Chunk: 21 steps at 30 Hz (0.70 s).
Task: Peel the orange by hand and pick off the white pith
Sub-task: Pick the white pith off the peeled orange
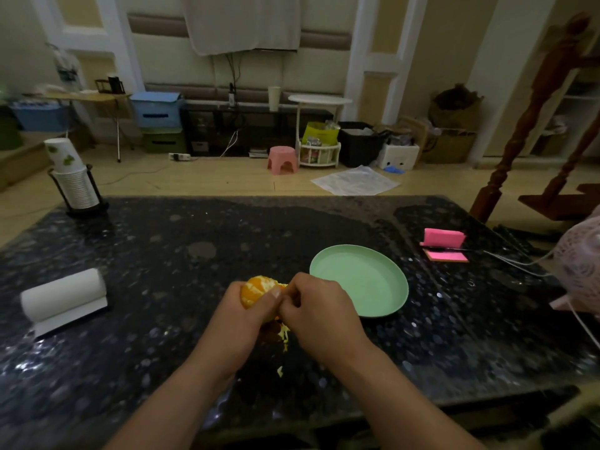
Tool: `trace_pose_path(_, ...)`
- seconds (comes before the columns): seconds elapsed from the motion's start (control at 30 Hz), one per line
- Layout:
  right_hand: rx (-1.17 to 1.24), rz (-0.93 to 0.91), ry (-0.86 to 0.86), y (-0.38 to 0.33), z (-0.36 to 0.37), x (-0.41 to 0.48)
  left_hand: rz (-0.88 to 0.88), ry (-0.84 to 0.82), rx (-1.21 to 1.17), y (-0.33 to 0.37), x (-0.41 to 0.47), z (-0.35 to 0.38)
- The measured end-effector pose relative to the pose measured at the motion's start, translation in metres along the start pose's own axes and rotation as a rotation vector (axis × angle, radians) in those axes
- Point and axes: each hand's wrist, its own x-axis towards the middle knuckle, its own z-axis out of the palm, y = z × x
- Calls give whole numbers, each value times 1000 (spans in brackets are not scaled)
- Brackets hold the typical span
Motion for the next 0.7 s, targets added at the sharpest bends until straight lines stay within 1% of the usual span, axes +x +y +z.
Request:
trace_pose_path(0.2,129,32,-54,6,1,0,-35,-1,-64,0,1,-5)
trace_pose_path(0.57,16,17,-4,1,6,-2,24,-11,24,0,-1,-9)
trace_pose_path(0.7,30,23,33,-2,6,0,47,-9,0,5,-3,-8)
